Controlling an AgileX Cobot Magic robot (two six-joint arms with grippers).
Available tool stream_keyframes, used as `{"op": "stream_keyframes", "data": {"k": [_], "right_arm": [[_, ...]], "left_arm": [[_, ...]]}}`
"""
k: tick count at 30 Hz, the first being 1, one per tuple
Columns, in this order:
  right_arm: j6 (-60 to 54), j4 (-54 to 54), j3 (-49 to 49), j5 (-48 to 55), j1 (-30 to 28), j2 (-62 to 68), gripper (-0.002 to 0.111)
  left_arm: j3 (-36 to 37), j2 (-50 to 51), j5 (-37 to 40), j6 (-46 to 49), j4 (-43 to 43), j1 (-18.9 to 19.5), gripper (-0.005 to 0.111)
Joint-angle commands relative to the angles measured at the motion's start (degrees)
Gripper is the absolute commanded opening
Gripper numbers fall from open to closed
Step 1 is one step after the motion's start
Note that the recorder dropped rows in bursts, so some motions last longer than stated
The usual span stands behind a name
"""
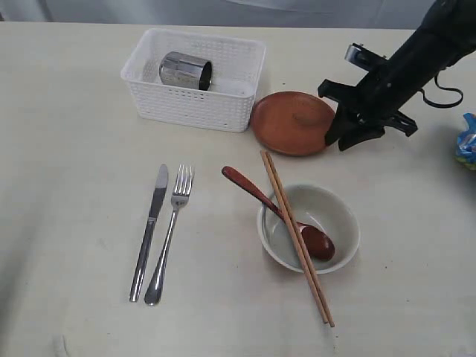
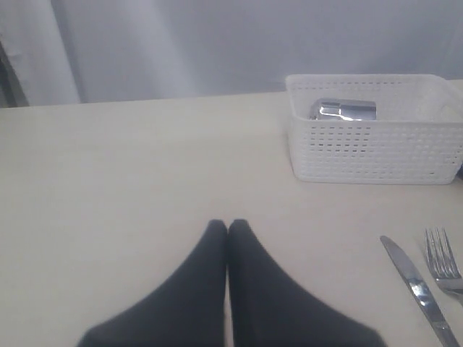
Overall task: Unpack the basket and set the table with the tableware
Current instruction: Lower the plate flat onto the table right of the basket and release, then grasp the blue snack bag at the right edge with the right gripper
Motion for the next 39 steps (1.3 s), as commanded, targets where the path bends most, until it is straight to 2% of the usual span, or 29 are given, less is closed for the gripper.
{"op": "stream_keyframes", "data": {"k": [1, 7, 13, 16, 18, 20, 23, 28, 34, 39], "right_arm": [[0.1, -0.8, -0.3, -1.8, -0.2, -0.2, 0.027], [0.2, -3.9, -0.8, -1.7, -0.2, -2.2, 0.027], [7.7, -13.3, -4.1, 1.5, -3.4, -9.1, 0.028], [10.1, -19.9, -4.3, 2.8, -6.6, -13.1, 0.038], [12.7, -25.6, -4.3, 5.0, -8.6, -15.0, 0.05], [15.1, -31.6, -4.3, 9.2, -10.2, -15.5, 0.057], [19.6, -37.3, -4.2, 12.5, -12.3, -15.3, 0.057], [21.9, -38.3, 0.8, 12.5, -15.4, -16.1, 0.057], [25.1, -37.5, 8.6, 3.3, -19.8, -16.2, 0.057], [25.0, -35.6, 11.7, -5.1, -20.8, -16.0, 0.057]], "left_arm": [[0.2, -0.2, -0.1, 0.2, 0.0, 0.2, 0.0], [0.2, -0.2, -0.1, 0.2, 0.0, 0.2, 0.0], [0.2, -0.2, -0.1, 0.2, 0.0, 0.2, 0.0], [0.2, -0.2, -0.1, 0.2, 0.0, 0.2, 0.0], [0.2, -0.2, -0.1, 0.2, 0.0, 0.2, 0.0], [0.2, -0.2, -0.1, 0.2, 0.0, 0.2, 0.0], [0.2, -0.2, -0.1, 0.2, 0.0, 0.2, 0.0], [0.2, -0.2, -0.1, 0.2, 0.0, 0.2, 0.0], [0.2, -0.2, -0.1, 0.2, 0.0, 0.2, 0.0], [0.2, -0.2, -0.1, 0.2, 0.0, 0.2, 0.0]]}}
